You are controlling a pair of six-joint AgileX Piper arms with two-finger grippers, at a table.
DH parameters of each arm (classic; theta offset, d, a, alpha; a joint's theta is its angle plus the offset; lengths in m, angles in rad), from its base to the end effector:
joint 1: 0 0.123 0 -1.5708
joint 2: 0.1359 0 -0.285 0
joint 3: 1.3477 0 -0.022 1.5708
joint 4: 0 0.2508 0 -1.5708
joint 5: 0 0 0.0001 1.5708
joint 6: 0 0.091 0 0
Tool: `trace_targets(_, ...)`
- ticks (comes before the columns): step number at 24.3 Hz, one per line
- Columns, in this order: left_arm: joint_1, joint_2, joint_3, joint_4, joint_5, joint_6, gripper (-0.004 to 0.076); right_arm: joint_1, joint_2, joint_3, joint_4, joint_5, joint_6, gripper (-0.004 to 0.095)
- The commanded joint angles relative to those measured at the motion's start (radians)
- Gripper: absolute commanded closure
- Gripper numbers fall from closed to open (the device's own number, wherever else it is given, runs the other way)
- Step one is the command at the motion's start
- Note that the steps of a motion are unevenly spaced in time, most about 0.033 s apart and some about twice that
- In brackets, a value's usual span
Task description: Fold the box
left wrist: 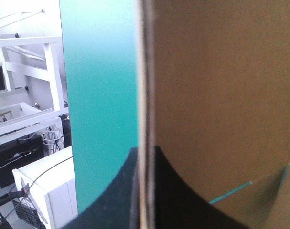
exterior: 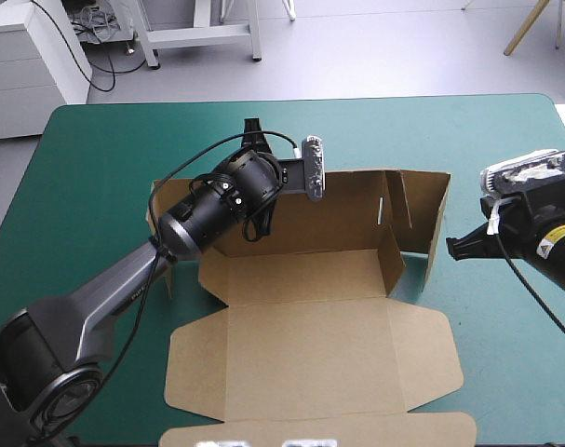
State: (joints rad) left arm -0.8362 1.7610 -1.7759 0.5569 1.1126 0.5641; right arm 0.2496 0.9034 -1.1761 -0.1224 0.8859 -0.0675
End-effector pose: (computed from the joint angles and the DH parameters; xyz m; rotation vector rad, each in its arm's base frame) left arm 0.2905 -0.2572 0.3756 1.6791 1.7924 0.6157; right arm 0.1581 0.0314 0.4323 -0.3537 2.0606 -0.0358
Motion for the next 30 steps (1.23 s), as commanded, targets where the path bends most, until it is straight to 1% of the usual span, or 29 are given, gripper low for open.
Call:
trace_targets(1, -0.028, -0.05, -0.017, 0.043, -0.044, -0.003, 0.0734, -0.006, -0.01, -0.032, -0.019, -0.079, 0.021, 0.0927)
trace_targets(5, -0.046, -0.064, 0.05, 0.069, -0.052, -0.015, 0.0734, -0.006, -0.01, -0.032, -0.017, -0.079, 0.03, 0.0927)
trace_targets(12, -0.079, -0.127, 0.253, 0.165, -0.133, -0.186, 0.0734, -0.006, -0.01, -0.034, 0.004, -0.079, 0.04, 0.0926)
trace_targets(15, -0.106, -0.137, 0.326, 0.185, -0.171, -0.234, 0.0734, -0.006, -0.01, -0.055, 0.004, -0.079, 0.04, 0.092)
trace_targets(16, -0.115, -0.137, 0.34, 0.183, -0.176, -0.244, 0.0734, -0.006, -0.01, -0.067, 0.004, -0.077, 0.04, 0.0915)
trace_targets(17, -0.13, -0.137, 0.374, 0.188, -0.19, -0.286, 0.0734, -0.006, -0.01, -0.093, 0.001, -0.072, 0.04, 0.0889)
trace_targets(18, -0.135, -0.137, 0.388, 0.193, -0.206, -0.309, 0.0734, -0.006, -0.01, -0.112, -0.001, -0.068, 0.04, 0.0861)
trace_targets(19, -0.137, -0.137, 0.417, 0.209, -0.228, -0.356, 0.0734, -0.006, -0.01, -0.141, -0.003, -0.066, 0.04, 0.0804)
trace_targets(20, -0.137, -0.137, 0.421, 0.213, -0.236, -0.372, 0.0734, -0.006, -0.01, -0.157, -0.003, -0.066, 0.04, 0.0761)
trace_targets(21, -0.137, -0.137, 0.43, 0.213, -0.237, -0.4, 0.0734, -0.006, -0.01, -0.188, -0.003, -0.066, 0.043, 0.0663)
trace_targets(22, -0.137, -0.137, 0.432, 0.213, -0.232, -0.413, 0.0734, -0.006, -0.01, -0.205, -0.003, -0.066, 0.043, 0.0596)
trace_targets(23, -0.137, -0.138, 0.438, 0.211, -0.222, -0.442, 0.0734, -0.006, -0.008, -0.239, -0.003, -0.074, 0.043, 0.045)
trace_targets(24, -0.137, -0.138, 0.44, 0.209, -0.223, -0.453, 0.0734, -0.006, -0.007, -0.255, -0.003, -0.082, 0.044, 0.0361)
trace_targets(25, -0.137, -0.138, 0.441, 0.207, -0.225, -0.468, 0.0734, -0.006, 0.003, -0.288, -0.003, -0.091, 0.056, 0.0212)
trace_targets(26, -0.139, -0.138, 0.441, 0.207, -0.229, -0.482, 0.0734, -0.006, 0.019, -0.323, -0.008, -0.096, 0.073, 0.0141)
trace_targets(30, -0.143, -0.138, 0.442, 0.209, -0.229, -0.502, 0.0734, -0.006, 0.102, -0.419, -0.055, -0.096, 0.127, 0.0134)
